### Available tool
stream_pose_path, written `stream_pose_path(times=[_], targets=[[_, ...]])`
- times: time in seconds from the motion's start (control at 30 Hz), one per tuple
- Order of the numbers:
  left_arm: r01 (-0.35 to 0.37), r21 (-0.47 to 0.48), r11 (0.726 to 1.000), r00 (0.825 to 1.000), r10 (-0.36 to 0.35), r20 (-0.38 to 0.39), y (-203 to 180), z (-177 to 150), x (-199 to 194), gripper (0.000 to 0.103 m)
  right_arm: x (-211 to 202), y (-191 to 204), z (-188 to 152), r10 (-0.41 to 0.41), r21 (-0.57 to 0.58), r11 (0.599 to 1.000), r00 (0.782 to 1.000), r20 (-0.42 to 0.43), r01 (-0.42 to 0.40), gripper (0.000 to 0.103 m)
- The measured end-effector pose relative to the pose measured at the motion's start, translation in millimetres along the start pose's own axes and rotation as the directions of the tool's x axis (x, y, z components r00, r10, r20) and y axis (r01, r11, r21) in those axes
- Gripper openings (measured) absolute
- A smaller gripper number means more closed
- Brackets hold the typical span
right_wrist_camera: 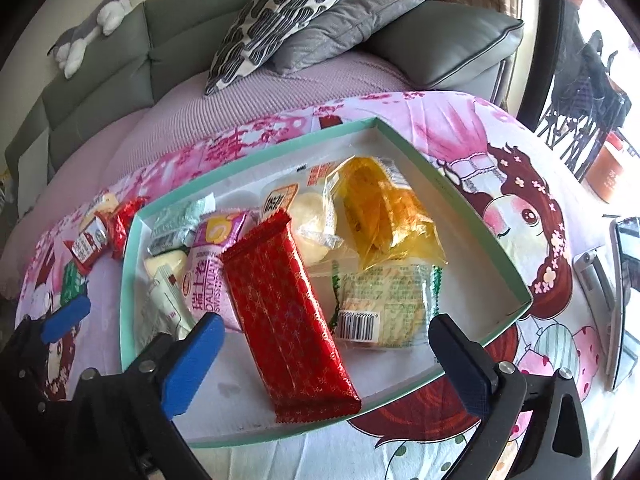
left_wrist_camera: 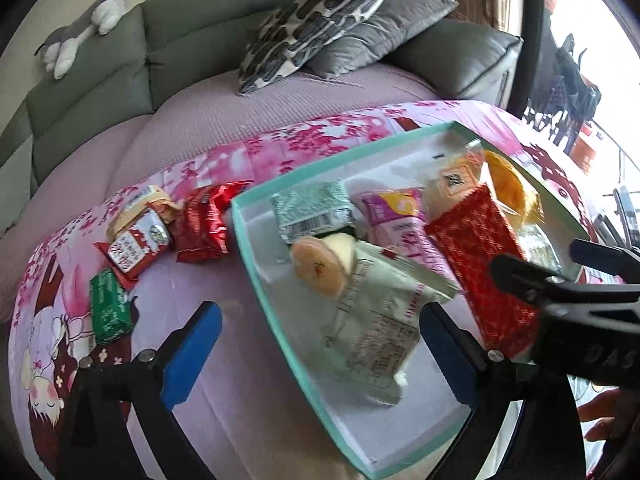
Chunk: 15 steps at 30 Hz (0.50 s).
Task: Organize snacks
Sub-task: 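Open both tools to drop the red and white packets in the tray, then move both tools back over the remaining packets on the bedspread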
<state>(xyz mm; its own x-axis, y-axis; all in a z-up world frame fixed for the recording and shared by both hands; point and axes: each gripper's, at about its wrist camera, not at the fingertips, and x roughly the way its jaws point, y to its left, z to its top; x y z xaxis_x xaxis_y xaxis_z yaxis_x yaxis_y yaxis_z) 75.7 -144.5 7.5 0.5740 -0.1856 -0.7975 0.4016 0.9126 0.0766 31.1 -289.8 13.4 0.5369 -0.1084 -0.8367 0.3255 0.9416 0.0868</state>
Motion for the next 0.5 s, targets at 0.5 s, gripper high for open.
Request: stream_pose_path(times=[0.5], targets=[[-0.129, -0.252, 0.959, 0.991, 0.134, 0.001, 92.0, -4.4, -8.5, 0.099, -8.6, 8.5, 2.3, 0.016, -0.016, 1.000, 0.999, 0.036, -0.015, 0.103]])
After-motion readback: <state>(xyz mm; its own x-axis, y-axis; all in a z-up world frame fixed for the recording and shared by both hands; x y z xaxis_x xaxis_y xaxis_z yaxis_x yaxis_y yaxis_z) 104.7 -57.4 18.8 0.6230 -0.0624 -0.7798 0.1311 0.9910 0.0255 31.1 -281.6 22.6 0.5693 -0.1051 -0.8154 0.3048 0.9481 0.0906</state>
